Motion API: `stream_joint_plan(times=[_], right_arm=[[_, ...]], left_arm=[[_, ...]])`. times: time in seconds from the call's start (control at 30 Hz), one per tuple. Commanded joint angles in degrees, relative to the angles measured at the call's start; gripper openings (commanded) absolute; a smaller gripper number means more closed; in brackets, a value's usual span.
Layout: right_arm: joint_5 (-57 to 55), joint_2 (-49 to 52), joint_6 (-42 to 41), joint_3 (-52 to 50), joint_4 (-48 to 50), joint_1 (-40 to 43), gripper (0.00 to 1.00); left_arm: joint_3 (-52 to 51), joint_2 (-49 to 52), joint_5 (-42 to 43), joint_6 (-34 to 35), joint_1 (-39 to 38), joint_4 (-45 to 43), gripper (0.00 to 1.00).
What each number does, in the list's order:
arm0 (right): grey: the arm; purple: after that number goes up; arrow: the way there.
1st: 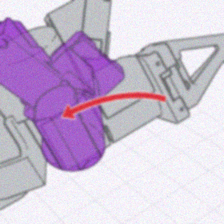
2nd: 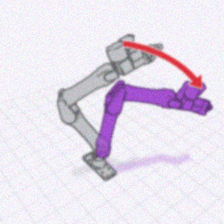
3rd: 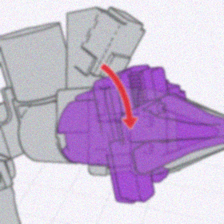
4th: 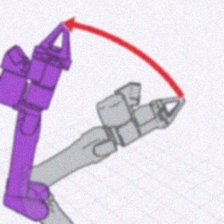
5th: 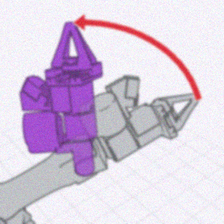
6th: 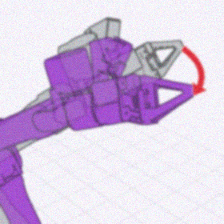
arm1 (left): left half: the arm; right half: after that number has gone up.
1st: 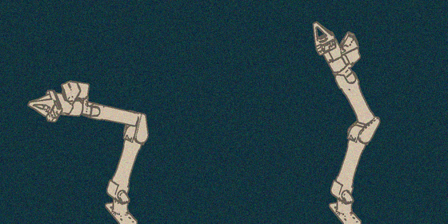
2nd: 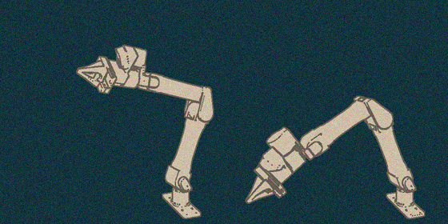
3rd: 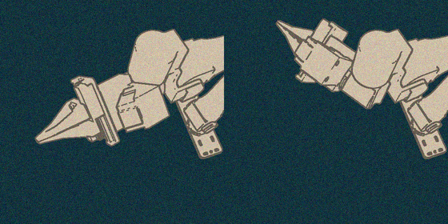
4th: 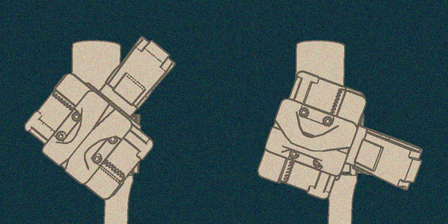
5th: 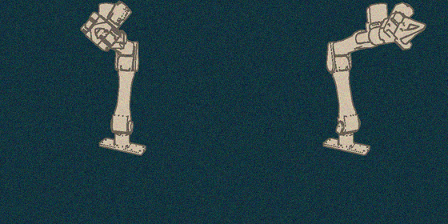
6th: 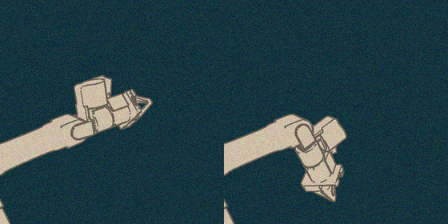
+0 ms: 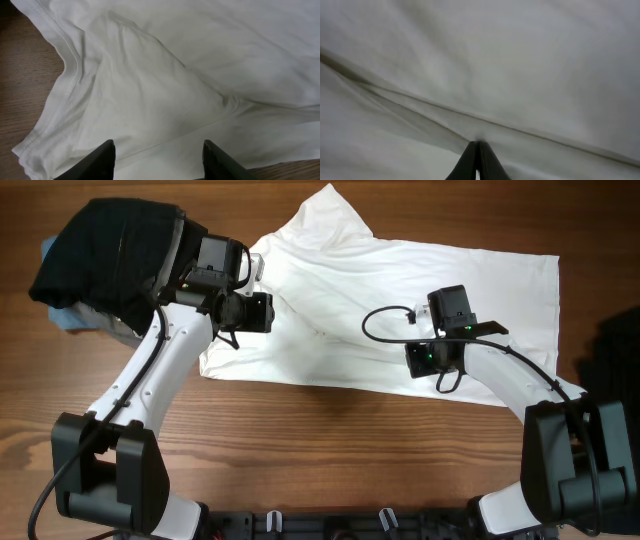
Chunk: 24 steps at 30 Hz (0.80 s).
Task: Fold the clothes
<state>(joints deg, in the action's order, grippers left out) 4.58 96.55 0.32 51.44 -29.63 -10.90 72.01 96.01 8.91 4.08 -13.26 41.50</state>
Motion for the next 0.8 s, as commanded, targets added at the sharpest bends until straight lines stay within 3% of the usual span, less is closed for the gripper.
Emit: stream_joint_plan(times=[0.0,0.37,0.4,0.43,0.47,0.67,0.77], right_arm=[[-3.30,0.81,-2.27,0.50,0.46,-0.13,0.04],[-3.15,0.68,-7.98,2.62,13.70,0.15,0.04],[-3.19,0.68,-7.85,2.62,14.73,0.15,0.13],[-3.85,0.68,-7.82,2.62,15.54,0.15,0.53],[-4.96,0.68,-7.96,2.62,15.89,0.22,0.59],[-4.02,-0.28,-8.85,2.64,13.18,1.18,0.60],[0.37,-2.25,-7.80,2.64,9.51,1.16,0.60]], left_arm=[[0.85,0.76,0.46,-0.90,-0.17,-0.15,0.56],[0.85,0.79,0.48,-0.90,-0.17,-0.20,0.56],[0.85,0.79,0.48,-0.90,-0.17,-0.22,0.56],[0.85,0.79,0.48,-0.90,-0.17,-0.22,0.56],[0.85,0.79,0.48,-0.90,-0.17,-0.20,0.56],[0.74,0.92,0.90,-1.31,-0.22,-0.20,0.68],[0.74,2.80,1.79,-6.49,-0.94,-1.66,0.68]])
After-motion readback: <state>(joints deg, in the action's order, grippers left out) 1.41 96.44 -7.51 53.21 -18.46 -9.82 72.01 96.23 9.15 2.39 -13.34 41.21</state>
